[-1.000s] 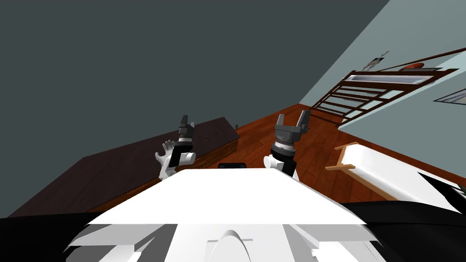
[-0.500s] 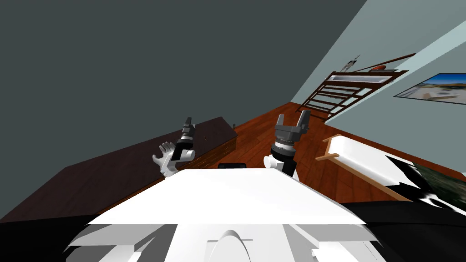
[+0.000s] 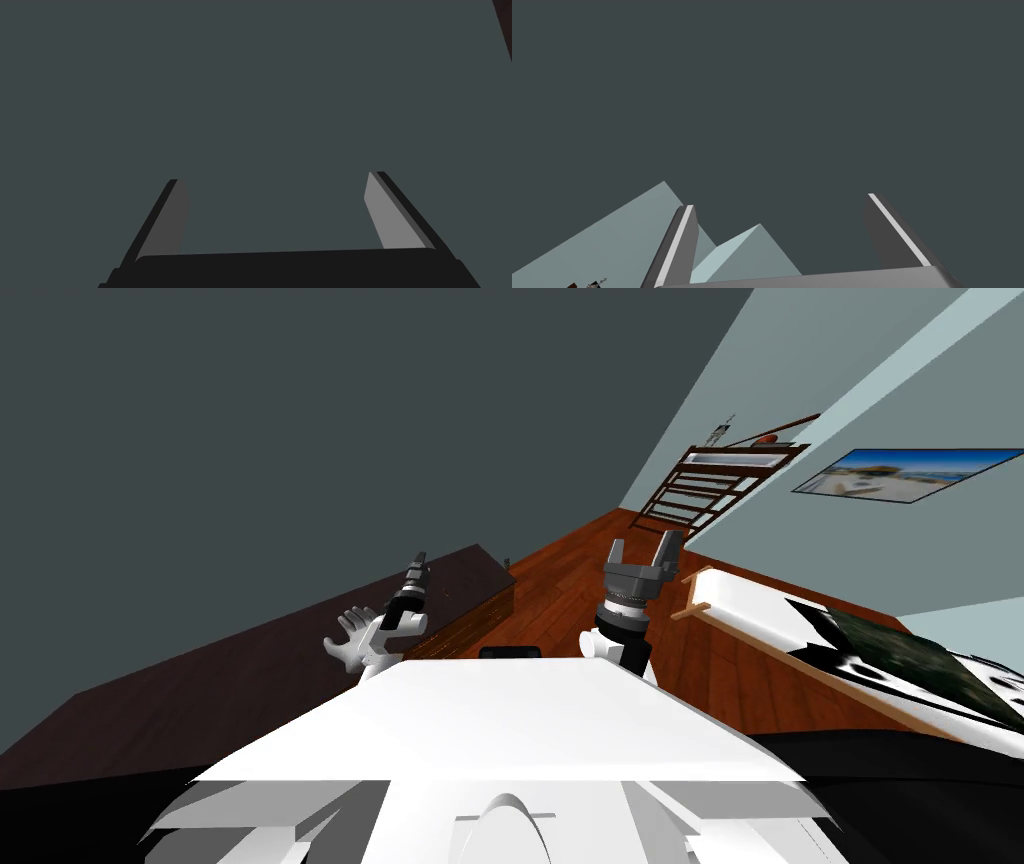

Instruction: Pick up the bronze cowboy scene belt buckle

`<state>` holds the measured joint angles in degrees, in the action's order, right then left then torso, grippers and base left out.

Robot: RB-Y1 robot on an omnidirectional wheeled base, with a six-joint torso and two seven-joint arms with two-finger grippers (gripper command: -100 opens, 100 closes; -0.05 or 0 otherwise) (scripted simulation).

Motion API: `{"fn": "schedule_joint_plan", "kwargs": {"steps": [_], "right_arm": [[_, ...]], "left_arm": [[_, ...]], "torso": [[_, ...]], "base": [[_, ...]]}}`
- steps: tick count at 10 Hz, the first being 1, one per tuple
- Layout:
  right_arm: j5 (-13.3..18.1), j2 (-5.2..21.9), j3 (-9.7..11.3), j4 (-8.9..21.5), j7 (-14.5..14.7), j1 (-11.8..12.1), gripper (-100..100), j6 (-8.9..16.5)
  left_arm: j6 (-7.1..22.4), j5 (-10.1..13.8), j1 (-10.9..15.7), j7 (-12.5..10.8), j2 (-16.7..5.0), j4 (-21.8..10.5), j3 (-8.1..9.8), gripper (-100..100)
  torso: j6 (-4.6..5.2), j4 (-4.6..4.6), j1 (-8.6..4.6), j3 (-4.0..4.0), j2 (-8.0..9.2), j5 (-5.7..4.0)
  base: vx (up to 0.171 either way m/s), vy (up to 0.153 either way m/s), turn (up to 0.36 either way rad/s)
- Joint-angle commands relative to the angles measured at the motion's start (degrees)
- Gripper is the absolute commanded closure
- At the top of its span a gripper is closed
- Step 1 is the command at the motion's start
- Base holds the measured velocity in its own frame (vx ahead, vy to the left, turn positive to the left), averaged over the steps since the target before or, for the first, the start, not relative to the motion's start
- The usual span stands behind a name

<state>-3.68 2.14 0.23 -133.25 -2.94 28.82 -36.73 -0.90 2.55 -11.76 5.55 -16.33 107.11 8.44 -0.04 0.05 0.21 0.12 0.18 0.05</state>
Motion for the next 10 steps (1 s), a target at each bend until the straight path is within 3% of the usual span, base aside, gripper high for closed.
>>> {"fn": "schedule_joint_plan", "kwargs": {"steps": [1,4,6,9,10], "right_arm": [[0.0,0.0,0.0,0.0,0.0,0.0,0,0.0],[0.0,0.0,0.0,0.0,0.0,0.0,0,0.0],[0.0,0.0,0.0,0.0,0.0,0.0,0,0.0],[0.0,0.0,0.0,0.0,0.0,0.0,0,0.0],[0.0,0.0,0.0,0.0,0.0,0.01,0,0.0]], "left_arm": [[2.86,0.21,1.6,0.59,-1.0,-2.86,0.36,-100],[5.15,0.38,2.69,1.11,-1.74,-5.2,0.53,-100],[8.71,0.81,4.63,2.14,-3.21,-9.31,0.65,-100],[12.13,1.06,5.47,2.64,-3.92,-12.15,0.6,-100],[14.09,1.34,6.22,3.13,-4.62,-14.49,0.49,-100]], "torso": [[0.0,0.0,0.0,0.0,0.0,0.0],[0.03,-0.03,-0.06,-0.08,-0.13,-0.01],[0.03,-0.03,-0.07,-0.09,-0.15,-0.02],[0.01,-0.05,-0.04,-0.12,-0.21,-0.01],[0.0,-0.05,-0.06,-0.13,-0.23,-0.02]], "base": [[-0.039,0.022,-0.131],[-0.03,0.015,-0.101],[-0.031,0.018,-0.201],[-0.012,0.018,-0.071],[0.003,0.015,-0.137]]}}
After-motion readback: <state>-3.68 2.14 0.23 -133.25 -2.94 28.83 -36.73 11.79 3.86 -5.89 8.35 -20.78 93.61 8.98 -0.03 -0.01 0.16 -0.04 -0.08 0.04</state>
